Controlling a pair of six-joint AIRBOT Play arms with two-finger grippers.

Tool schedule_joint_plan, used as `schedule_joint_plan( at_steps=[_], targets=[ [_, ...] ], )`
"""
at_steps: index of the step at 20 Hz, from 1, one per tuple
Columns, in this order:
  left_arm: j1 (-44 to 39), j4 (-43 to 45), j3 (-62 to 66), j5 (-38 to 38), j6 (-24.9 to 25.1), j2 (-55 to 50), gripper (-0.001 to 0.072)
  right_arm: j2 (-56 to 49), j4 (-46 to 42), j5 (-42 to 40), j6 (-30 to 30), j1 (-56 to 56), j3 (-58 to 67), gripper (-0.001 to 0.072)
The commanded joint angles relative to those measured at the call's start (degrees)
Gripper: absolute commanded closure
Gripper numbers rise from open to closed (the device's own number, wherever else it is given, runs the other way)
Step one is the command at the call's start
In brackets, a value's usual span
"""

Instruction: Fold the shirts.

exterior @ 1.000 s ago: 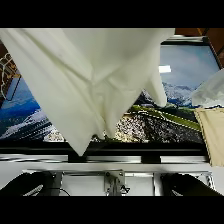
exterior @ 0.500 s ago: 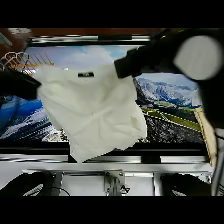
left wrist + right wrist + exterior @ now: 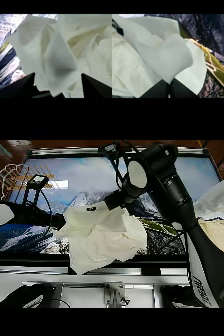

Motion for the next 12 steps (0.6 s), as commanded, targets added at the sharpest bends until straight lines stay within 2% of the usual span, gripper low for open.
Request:
schedule_joint_plan(
  at_steps=[1,4,6,9,11,12],
  targets=[
    [1.4,-1.3,-1.0,1.8,-1.7,0.4,0.0023,-0.6,2.1,0.4,-0.2,1.5,0.0,0.0603],
    [1.5,-2.2,-0.1,1.7,-1.8,0.6,0.0034,-2.2,2.2,-0.5,0.5,3.3,0.0,0.0603],
    [0.7,-6.4,-0.3,1.7,-1.7,-0.4,0.0036,-4.0,3.0,-0.9,0.5,3.3,0.0,0.0602],
    [-3.1,-7.5,-2.7,2.3,-2.9,-5.2,0.0045,-5.9,2.7,-4.5,0.5,3.1,0.0,0.0602],
    [-5.0,-6.9,-4.9,4.7,-4.5,-9.2,0.012,-6.1,2.5,-4.7,0.5,3.1,0.0,0.0602],
    [-5.3,-6.9,-5.2,6.7,-5.8,-11.5,0.0121,-6.1,2.5,-4.3,0.5,3.1,0.0,0.0602]
  ],
)
